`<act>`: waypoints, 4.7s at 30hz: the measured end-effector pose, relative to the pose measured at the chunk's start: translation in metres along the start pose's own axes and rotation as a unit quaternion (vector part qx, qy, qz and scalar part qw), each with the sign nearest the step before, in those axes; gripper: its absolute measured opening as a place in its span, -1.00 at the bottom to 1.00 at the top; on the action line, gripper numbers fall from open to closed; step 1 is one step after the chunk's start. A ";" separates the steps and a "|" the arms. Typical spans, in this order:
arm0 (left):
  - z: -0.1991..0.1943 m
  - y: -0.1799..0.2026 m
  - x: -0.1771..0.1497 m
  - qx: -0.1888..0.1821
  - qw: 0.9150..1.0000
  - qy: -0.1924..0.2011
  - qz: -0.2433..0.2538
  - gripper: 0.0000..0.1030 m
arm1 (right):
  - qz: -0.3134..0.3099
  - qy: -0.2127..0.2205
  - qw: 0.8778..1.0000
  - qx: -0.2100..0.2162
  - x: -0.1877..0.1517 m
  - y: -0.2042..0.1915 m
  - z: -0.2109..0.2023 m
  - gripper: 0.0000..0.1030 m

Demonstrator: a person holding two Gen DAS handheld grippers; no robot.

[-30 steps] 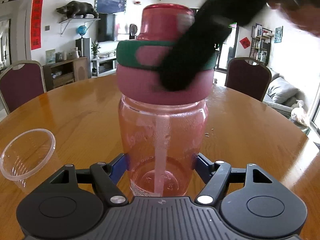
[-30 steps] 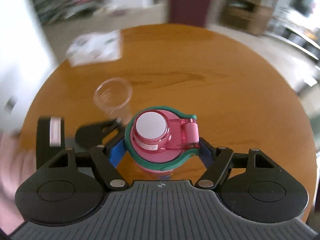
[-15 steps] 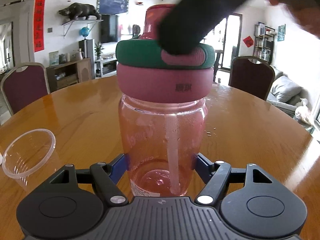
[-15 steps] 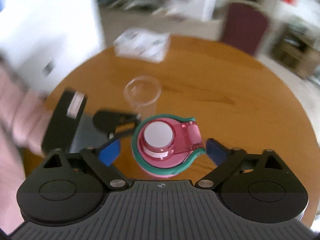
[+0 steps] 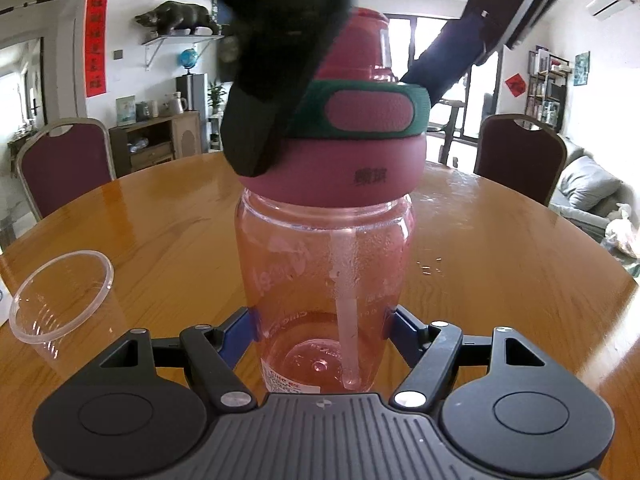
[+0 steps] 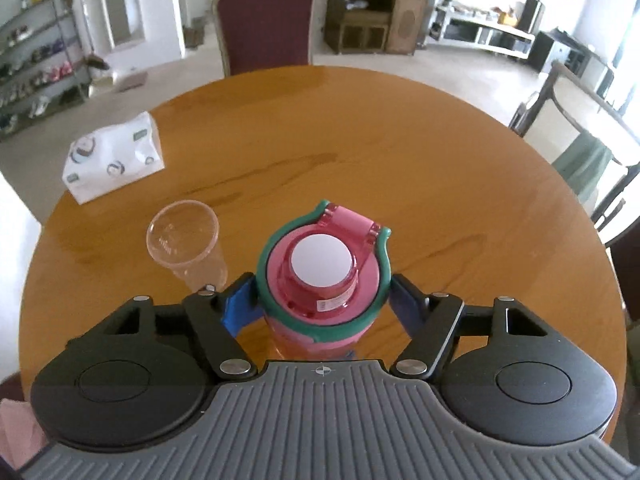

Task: Unscrew bottle cap and pour
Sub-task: 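Hold the bottle with the left tool while the right tool twists the cap again, then hold the bottle with the left tool while the right tool keeps twisting the cap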

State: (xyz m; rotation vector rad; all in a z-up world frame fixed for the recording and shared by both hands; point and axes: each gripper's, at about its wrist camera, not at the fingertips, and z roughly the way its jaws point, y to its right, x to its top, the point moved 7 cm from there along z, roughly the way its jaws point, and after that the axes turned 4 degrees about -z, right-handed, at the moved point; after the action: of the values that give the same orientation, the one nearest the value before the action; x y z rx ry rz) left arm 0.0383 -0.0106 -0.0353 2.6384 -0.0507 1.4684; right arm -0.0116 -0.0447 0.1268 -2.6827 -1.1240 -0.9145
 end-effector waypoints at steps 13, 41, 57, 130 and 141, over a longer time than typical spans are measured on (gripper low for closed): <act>-0.003 -0.004 -0.001 -0.041 0.999 0.001 0.020 0.37 | -0.391 -0.004 0.885 0.254 0.007 0.024 0.000 0.40; -0.004 0.006 0.001 -0.005 1.000 -0.001 0.006 0.37 | 0.043 0.000 0.998 -0.039 -0.022 -0.006 -0.003 0.37; -0.006 -0.002 0.000 -0.040 0.999 0.011 0.027 0.38 | -0.239 0.073 0.947 0.200 -0.020 0.036 -0.014 0.31; -0.018 0.000 -0.009 -0.049 0.998 0.012 0.043 0.37 | -0.389 0.056 0.899 0.193 -0.009 0.012 -0.018 0.44; -0.016 0.002 -0.008 -0.018 1.000 0.008 0.019 0.38 | -0.184 0.089 0.965 0.162 0.004 0.022 -0.037 0.93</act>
State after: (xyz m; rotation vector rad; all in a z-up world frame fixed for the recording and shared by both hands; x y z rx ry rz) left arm 0.0205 -0.0113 -0.0338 2.6112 -0.1254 1.4855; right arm -0.0126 -0.0692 0.1627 -2.1268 -1.6011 -0.9027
